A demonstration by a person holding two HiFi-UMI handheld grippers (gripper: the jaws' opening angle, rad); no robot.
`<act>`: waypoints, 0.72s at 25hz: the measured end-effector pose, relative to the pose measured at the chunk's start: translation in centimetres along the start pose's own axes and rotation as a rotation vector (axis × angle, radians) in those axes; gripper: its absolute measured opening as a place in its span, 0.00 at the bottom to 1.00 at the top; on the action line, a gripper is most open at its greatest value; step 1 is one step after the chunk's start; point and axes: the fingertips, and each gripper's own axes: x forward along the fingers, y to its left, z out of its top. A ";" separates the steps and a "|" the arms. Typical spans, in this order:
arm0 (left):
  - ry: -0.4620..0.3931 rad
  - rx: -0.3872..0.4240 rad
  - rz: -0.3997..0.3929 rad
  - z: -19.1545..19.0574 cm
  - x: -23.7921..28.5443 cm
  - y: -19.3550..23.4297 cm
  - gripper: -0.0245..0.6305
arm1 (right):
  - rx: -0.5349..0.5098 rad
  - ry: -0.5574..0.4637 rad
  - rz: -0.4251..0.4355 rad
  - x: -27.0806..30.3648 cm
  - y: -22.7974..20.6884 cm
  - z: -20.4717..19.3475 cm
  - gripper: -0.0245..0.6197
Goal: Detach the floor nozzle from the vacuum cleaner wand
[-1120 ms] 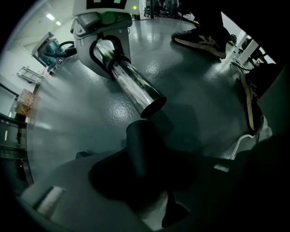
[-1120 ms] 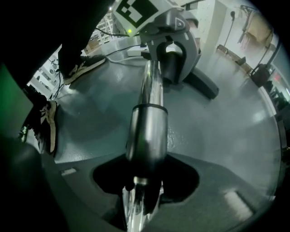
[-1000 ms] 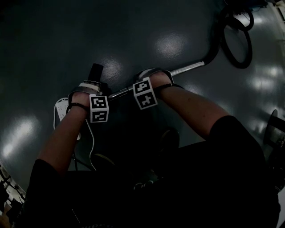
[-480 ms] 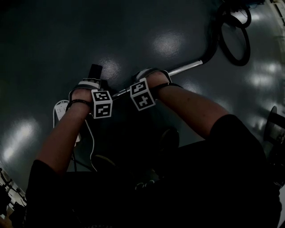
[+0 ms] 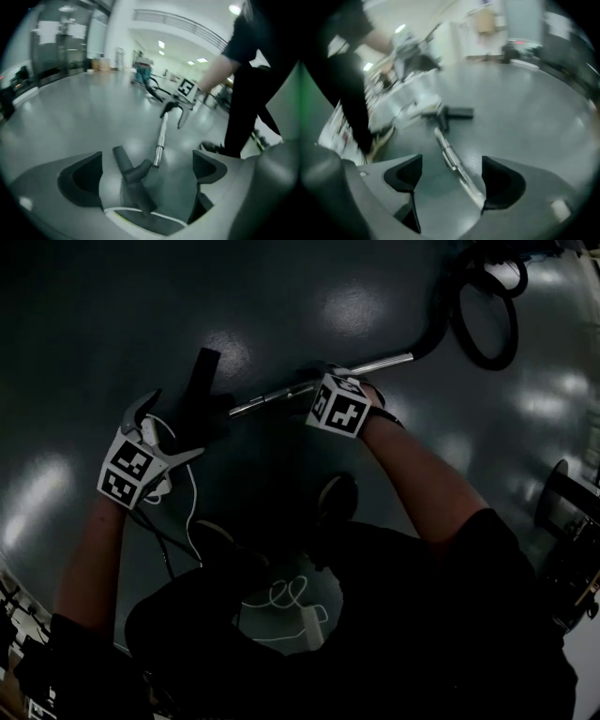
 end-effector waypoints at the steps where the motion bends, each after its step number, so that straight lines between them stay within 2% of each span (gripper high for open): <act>1: -0.046 -0.086 0.052 0.7 -2.5 0.0 0.97 | 0.109 -0.049 -0.036 -2.3 0.0 0.5 0.64; 3: -0.095 -0.239 0.131 1.8 -7.7 -0.9 0.97 | 0.242 -0.095 -0.084 -7.0 1.7 0.9 0.64; 5: -0.122 -0.355 0.201 2.8 -12.8 -2.6 0.97 | 0.302 -0.093 -0.093 -11.5 5.0 1.0 0.64; 7: -0.145 -0.440 0.255 4.3 -17.5 -4.8 0.96 | 0.366 -0.096 -0.102 -16.1 8.2 1.3 0.64; 9: -0.152 -0.508 0.273 6.1 -21.3 -7.4 0.96 | 0.452 -0.121 -0.126 -20.7 10.5 2.0 0.64; 11: -0.143 -0.535 0.259 8.2 -24.2 -10.4 0.95 | 0.530 -0.158 -0.162 -24.7 12.3 3.0 0.64; 14: -0.122 -0.494 0.226 12.2 -28.1 -14.8 0.95 | 0.578 -0.177 -0.186 -29.5 15.4 5.1 0.64; 18: -0.143 -0.510 0.224 17.5 -32.6 -18.5 0.95 | 0.578 -0.171 -0.133 -34.7 19.2 8.9 0.64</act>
